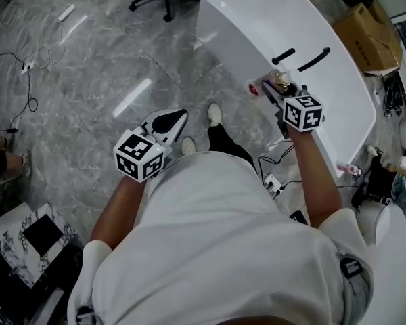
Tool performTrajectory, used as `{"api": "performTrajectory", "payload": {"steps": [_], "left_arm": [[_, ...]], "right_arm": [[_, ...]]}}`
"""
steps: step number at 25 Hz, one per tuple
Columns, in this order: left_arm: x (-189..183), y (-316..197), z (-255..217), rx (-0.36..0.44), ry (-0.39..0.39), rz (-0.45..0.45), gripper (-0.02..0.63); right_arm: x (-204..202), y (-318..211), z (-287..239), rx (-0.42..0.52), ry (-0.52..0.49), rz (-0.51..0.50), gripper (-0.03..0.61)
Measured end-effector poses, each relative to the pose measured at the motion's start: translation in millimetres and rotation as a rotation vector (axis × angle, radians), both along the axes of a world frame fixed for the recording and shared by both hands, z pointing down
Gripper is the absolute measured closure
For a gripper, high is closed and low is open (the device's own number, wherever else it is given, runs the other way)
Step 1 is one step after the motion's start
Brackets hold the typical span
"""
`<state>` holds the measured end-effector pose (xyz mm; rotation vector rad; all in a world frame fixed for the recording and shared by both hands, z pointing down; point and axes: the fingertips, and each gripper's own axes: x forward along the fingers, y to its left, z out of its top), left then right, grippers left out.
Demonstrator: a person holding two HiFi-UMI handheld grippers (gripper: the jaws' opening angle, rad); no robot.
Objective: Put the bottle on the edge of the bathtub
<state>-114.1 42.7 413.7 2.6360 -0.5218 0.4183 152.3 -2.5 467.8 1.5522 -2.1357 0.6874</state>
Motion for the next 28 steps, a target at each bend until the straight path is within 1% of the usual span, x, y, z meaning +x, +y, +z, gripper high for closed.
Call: {"api": "performTrajectory", "payload": {"steps": [5,11,14,21,24,28], "left_arm": [[-17.6,-33.9,5.6,-0.008,-0.022,-0.057,0.595],[-26.5,-97.1,5.5,-0.009,-0.054,-0.175,0.595],[-15.6,-130.0,2.5,-0.020,-0.067,-0.203,0.595],[25.5,-198.7,-3.4,-0.031,-0.103,-0.242,0.595],[41.4,-219.6,-2.9,-0.047,-0.113,-0.258,0.595],[53.6,-238.7,4.4,-0.075,-0.149,-0.269,0.595]], "right_arm": [[8.5,-71.1,9.5,0.007,0.014,-0.017,0.354],[30.6,-166.2,38.0,-0.002,0.007,-0.033,0.354],[42.0,-214.2,48.2,-0.006,0.003,-0.042,0.354],[73.4,-313.4,82.4,-0.023,0.006,-0.053,0.354],[88.4,-351.8,103.0,-0.032,0.021,-0.055,0.354],[101.8,-395.4,132.3,-0.048,0.042,-0.057,0.354]]}}
